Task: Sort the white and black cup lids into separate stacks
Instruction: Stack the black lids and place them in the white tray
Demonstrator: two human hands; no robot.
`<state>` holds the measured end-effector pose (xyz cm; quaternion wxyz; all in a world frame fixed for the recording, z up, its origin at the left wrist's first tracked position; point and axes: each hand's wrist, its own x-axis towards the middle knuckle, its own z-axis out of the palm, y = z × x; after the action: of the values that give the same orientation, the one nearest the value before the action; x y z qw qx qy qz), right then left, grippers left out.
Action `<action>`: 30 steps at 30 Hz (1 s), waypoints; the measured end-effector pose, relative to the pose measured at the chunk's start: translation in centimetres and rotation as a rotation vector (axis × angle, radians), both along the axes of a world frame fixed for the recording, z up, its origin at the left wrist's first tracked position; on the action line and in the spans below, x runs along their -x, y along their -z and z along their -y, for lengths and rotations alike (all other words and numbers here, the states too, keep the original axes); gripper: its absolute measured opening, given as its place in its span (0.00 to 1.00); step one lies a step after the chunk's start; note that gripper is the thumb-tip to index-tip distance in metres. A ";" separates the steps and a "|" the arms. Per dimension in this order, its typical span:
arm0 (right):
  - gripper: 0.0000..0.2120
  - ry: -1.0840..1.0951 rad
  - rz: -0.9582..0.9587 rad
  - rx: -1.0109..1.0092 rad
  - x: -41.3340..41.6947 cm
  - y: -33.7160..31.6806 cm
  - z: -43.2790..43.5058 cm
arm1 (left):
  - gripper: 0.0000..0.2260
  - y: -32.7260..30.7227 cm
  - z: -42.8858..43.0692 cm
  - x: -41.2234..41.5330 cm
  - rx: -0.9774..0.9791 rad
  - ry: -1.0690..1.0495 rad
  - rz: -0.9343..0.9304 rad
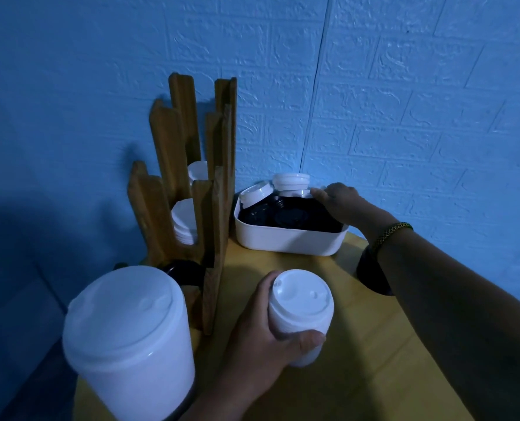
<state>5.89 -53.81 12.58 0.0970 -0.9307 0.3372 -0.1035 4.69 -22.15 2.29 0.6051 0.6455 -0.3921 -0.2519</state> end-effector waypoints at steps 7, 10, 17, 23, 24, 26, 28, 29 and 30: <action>0.28 -0.135 0.192 0.160 2.5 0.0 -1.3 | 0.39 -0.3 0.0 0.3 0.025 -0.021 0.037; 0.21 -0.163 0.370 0.200 4.8 -0.2 -3.4 | 0.40 -0.3 -0.2 0.3 0.026 -0.010 0.031; 0.10 -0.251 0.612 0.183 13.8 2.7 -12.7 | 0.38 -0.6 -0.8 0.5 0.039 -0.060 0.049; 0.06 -0.380 0.121 0.215 18.2 7.8 -16.6 | 0.39 -0.7 -2.0 0.9 0.049 -0.072 0.070; 0.06 -0.396 0.089 0.171 18.7 8.0 -16.7 | 0.38 -0.8 -2.2 1.0 0.051 -0.073 0.069; 0.08 -0.336 0.188 0.037 19.4 7.8 -16.8 | 0.38 -0.9 -2.3 1.1 0.053 -0.075 0.072; 0.09 -0.184 0.330 -0.076 19.2 7.2 -16.7 | 0.38 -1.0 -2.4 1.2 0.054 -0.076 0.073; 0.11 -0.116 0.320 -0.116 18.7 7.0 -16.6 | 0.38 -1.1 -2.4 1.2 0.053 -0.077 0.073; 0.18 -0.062 0.247 -0.166 18.0 6.7 -16.6 | 0.39 -1.1 -2.4 1.3 0.051 -0.080 0.075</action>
<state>-12.13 -37.16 5.85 0.2174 -0.9097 0.3010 -0.1859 3.41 -19.78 3.42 0.6159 0.6539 -0.3946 -0.1932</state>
